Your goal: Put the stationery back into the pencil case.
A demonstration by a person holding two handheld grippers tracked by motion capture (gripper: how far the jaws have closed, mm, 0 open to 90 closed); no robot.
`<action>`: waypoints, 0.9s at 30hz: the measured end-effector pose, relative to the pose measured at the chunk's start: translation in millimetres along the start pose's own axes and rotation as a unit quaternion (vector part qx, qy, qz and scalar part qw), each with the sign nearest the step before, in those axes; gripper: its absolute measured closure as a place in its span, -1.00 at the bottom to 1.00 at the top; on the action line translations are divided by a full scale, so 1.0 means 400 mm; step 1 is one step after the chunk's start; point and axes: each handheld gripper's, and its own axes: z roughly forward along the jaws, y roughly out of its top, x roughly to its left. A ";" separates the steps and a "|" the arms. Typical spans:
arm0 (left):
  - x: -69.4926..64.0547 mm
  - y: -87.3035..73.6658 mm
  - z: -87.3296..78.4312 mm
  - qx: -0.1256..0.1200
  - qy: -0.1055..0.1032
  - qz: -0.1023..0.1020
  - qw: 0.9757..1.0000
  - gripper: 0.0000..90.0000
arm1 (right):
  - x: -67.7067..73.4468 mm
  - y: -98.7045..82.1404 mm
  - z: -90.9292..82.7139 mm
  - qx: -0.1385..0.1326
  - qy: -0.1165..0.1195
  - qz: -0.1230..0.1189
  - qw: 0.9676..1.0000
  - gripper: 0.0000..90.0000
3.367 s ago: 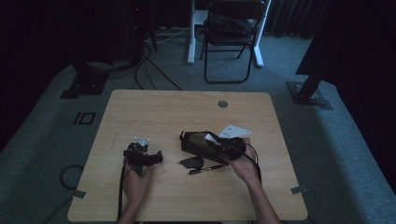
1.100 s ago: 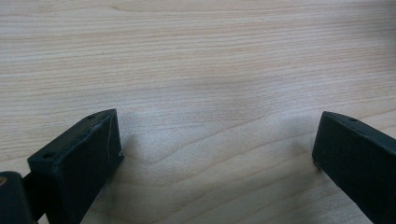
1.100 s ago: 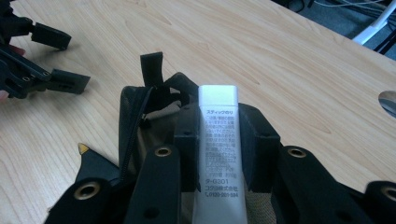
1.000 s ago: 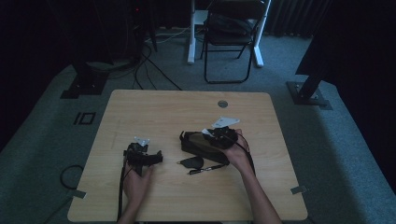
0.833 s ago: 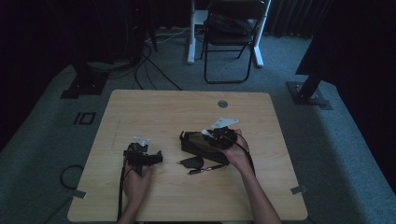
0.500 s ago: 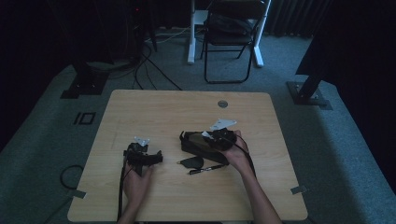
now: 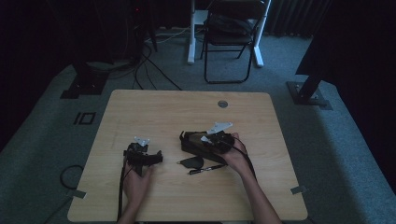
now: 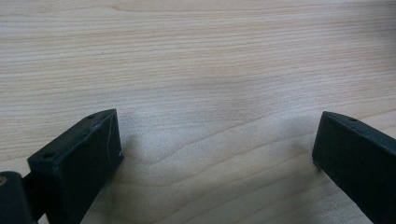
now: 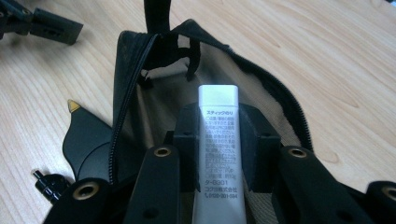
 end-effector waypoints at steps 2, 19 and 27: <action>0.000 0.000 0.000 0.000 0.000 0.000 1.000 -0.97 | 0.001 0.000 0.001 0.000 0.002 0.002 1.000 0.51; 0.000 0.000 -0.001 0.002 0.000 0.002 1.000 -0.97 | 0.026 0.009 -0.074 -0.048 -0.006 -0.006 0.999 0.29; 0.000 0.000 -0.001 0.001 0.000 0.002 1.000 -0.97 | 0.043 0.000 -0.100 -0.058 -0.008 -0.011 0.998 0.26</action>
